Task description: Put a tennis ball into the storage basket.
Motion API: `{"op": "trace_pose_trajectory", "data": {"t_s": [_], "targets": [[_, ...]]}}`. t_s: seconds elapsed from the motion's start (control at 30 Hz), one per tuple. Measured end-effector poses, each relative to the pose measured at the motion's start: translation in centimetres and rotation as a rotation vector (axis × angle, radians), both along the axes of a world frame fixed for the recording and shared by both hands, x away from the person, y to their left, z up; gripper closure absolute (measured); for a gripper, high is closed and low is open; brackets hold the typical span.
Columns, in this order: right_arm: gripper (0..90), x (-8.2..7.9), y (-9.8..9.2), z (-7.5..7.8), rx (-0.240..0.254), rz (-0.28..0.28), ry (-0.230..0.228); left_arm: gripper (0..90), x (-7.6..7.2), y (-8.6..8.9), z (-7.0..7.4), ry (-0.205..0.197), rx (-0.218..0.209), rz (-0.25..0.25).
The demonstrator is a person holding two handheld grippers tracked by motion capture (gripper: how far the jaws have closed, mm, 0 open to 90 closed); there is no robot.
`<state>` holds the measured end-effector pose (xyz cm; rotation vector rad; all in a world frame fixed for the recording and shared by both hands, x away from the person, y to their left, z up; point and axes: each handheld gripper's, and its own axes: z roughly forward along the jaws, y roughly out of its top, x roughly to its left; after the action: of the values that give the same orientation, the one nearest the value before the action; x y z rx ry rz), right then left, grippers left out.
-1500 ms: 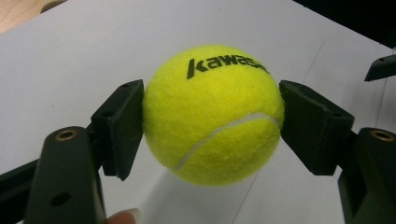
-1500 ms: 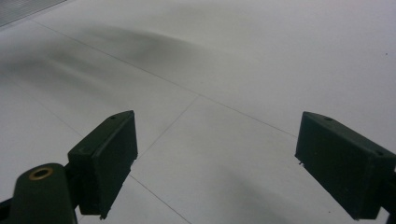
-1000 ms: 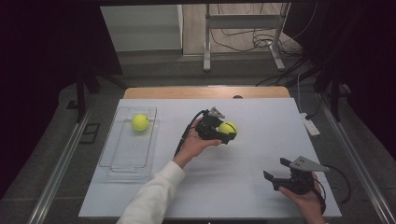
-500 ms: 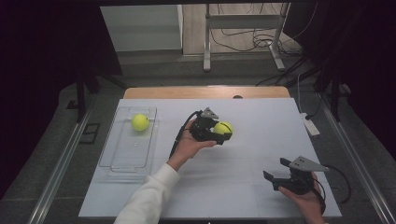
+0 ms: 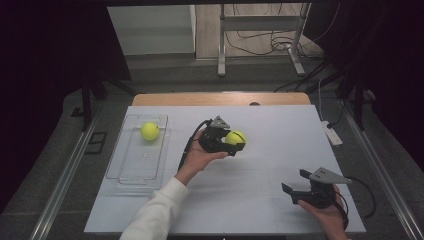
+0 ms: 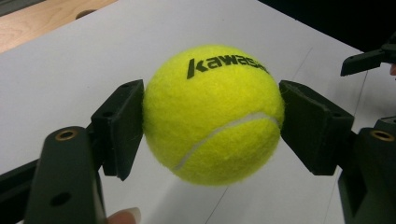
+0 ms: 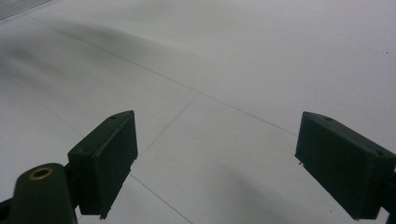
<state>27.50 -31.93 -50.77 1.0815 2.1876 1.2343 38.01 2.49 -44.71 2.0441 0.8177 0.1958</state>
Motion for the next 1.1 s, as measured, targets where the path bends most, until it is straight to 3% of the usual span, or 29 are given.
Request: {"op": "trace_pose_trajectory", "data": {"t_s": [1.1], "targets": [[13.0, -0.1, 0.0, 0.1, 0.000, -0.010, -0.002, 27.4, -1.5, 2.3, 1.0, -0.032, -0.025, 0.023]]}}
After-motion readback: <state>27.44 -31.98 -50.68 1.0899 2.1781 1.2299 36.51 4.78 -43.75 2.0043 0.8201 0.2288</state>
